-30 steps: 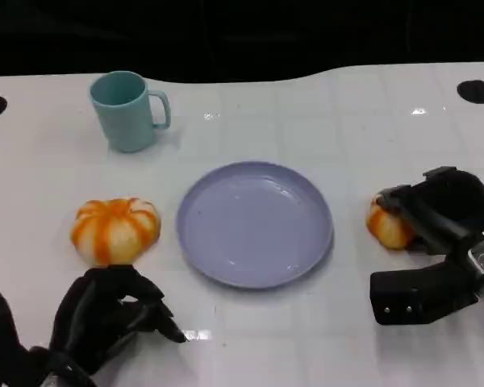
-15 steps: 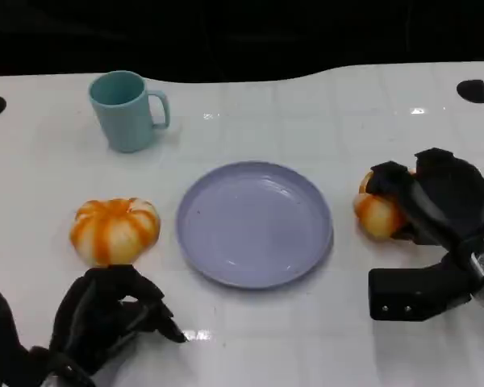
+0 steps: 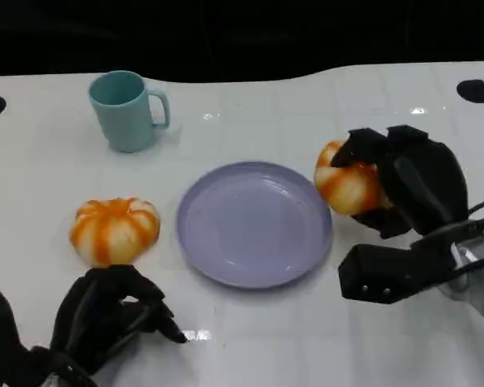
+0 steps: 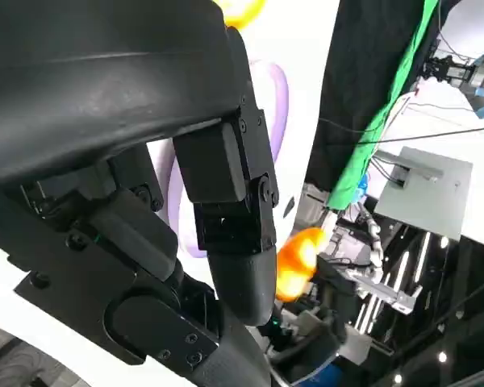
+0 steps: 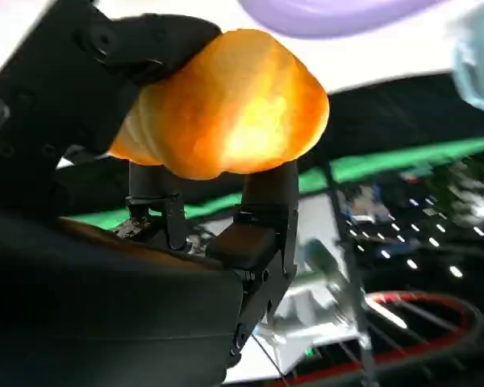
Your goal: Grasp the bread from the table and place it into the plate.
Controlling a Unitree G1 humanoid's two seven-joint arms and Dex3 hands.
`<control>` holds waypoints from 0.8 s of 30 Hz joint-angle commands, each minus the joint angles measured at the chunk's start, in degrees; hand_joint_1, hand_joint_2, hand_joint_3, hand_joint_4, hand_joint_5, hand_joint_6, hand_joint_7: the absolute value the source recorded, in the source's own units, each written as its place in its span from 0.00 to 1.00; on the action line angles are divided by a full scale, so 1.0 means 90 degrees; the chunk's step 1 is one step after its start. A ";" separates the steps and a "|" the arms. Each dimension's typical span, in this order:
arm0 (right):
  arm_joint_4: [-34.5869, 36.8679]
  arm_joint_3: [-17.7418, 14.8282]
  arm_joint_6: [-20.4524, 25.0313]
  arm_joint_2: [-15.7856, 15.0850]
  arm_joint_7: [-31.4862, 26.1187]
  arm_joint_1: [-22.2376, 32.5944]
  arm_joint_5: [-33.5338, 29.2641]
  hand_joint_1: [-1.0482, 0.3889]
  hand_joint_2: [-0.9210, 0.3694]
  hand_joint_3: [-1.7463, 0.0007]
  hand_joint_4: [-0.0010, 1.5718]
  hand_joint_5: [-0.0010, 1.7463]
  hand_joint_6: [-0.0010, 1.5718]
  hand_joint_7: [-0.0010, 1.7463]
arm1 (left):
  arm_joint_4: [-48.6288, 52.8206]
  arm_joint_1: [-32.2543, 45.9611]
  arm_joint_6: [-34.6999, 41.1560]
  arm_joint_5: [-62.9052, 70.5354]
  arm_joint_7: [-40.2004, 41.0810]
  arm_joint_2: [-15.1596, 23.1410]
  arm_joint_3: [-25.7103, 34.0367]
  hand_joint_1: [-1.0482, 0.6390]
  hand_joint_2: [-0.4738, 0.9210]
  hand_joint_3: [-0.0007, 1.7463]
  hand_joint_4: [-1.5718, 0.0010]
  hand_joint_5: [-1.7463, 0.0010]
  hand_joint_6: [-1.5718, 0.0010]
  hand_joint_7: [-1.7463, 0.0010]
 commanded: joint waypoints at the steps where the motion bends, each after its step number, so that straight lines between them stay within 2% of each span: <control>1: -0.0264 -0.0137 -0.0424 0.0092 0.0128 -0.0034 0.0189 0.72 0.59 0.12 0.68 1.00 0.53 0.96 | 0.0003 0.0077 -0.0070 0.0047 0.0045 0.0072 -0.0018 0.00 0.78 0.00 0.00 0.66 0.00 0.79; 4: -0.0353 -0.0185 -0.0531 0.0228 0.0368 -0.0064 0.0233 0.71 0.59 0.13 0.67 1.00 0.53 0.97 | -0.0011 0.0087 -0.0081 0.0060 0.0096 0.0059 -0.0031 0.00 0.79 0.00 0.00 0.65 0.00 0.79; 7: -0.0380 -0.0175 -0.0521 0.0326 0.0557 -0.0104 0.0199 0.71 0.60 0.14 0.66 1.00 0.55 0.91 | -0.0018 0.0095 -0.0123 0.0077 0.0106 0.0053 -0.0044 0.00 0.79 0.00 0.00 0.65 0.00 0.79; 11: -0.0282 -0.0111 -0.0538 0.0461 0.0809 -0.0193 0.0142 0.69 0.56 0.16 0.66 1.00 0.52 0.98 | -0.0033 0.0097 -0.0098 0.0071 0.0076 0.0059 -0.0049 0.00 0.79 0.00 0.00 0.65 0.00 0.79; 14: -0.0210 -0.0076 -0.0479 0.0570 0.0934 -0.0253 0.0100 0.68 0.55 0.19 0.65 1.00 0.50 1.00 | -0.0041 0.0096 -0.0080 0.0059 0.0073 0.0056 -0.0047 0.00 0.79 0.00 0.00 0.65 0.00 0.79; 21: 0.0132 0.0009 -0.0363 0.0835 0.1163 -0.0403 0.0030 0.66 0.46 0.27 0.64 1.00 0.51 0.95 | -0.0023 0.0101 -0.0142 0.0062 0.0065 0.0049 -0.0045 0.00 0.79 0.00 0.00 0.66 0.00 0.79; 24: 0.0305 0.0046 -0.0316 0.0942 0.1200 -0.0456 0.0017 0.65 0.45 0.29 0.63 1.00 0.50 0.96 | -0.0026 0.0104 -0.0132 0.0059 0.0072 0.0045 -0.0043 0.00 0.79 0.00 0.00 0.66 0.00 0.79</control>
